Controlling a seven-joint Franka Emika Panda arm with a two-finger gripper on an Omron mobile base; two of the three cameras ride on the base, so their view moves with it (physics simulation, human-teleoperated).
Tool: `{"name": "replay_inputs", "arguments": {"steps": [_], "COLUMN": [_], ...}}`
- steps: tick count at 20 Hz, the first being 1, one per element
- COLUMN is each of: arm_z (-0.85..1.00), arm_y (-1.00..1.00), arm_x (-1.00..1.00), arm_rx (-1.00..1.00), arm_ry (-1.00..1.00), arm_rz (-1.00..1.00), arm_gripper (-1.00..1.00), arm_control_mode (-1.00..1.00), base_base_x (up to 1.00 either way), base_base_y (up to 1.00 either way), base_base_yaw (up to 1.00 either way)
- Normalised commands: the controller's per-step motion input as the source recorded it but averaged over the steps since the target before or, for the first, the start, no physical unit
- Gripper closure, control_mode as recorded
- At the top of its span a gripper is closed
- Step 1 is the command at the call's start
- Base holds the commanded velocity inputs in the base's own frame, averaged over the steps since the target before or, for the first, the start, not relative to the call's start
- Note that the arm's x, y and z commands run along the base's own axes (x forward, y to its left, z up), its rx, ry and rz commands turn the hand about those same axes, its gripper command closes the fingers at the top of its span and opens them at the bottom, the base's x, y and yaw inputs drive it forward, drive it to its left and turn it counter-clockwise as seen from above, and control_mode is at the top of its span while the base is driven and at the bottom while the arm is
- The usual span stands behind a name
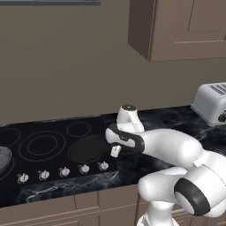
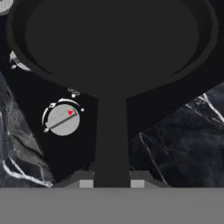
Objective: Place both pans onto different burners. Then place the lime and the steak on different pans.
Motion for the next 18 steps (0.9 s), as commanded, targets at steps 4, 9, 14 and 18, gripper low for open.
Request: {"name": "replay_inputs", "arguments": {"steps": [4,9,14,18], "arm_z": [-0.30,-0.26,-0.14,-0.28], "arm_y": [0.00,0.00,0.00,0.02], "arm_x": [0.20,0.15,0.05,0.18], "arm_rx": [0.00,0.00,0.00,0.00], "arm_ry": [-0.11,-0.06,0.05,0.13], "arm_rz": [0.00,0.00,0.00,0.00], "arm_gripper": [1.00,1.00,1.00,1.00], "arm_control_mode": [-1.00,-1.00,-1.00,-1.00], "base_base_x": [0.00,0.00,0.00,0.00], "base_base_y": [0.00,0.00,0.00,0.00], "base_base_yaw": [0.00,0.00,0.00,0.00]}}
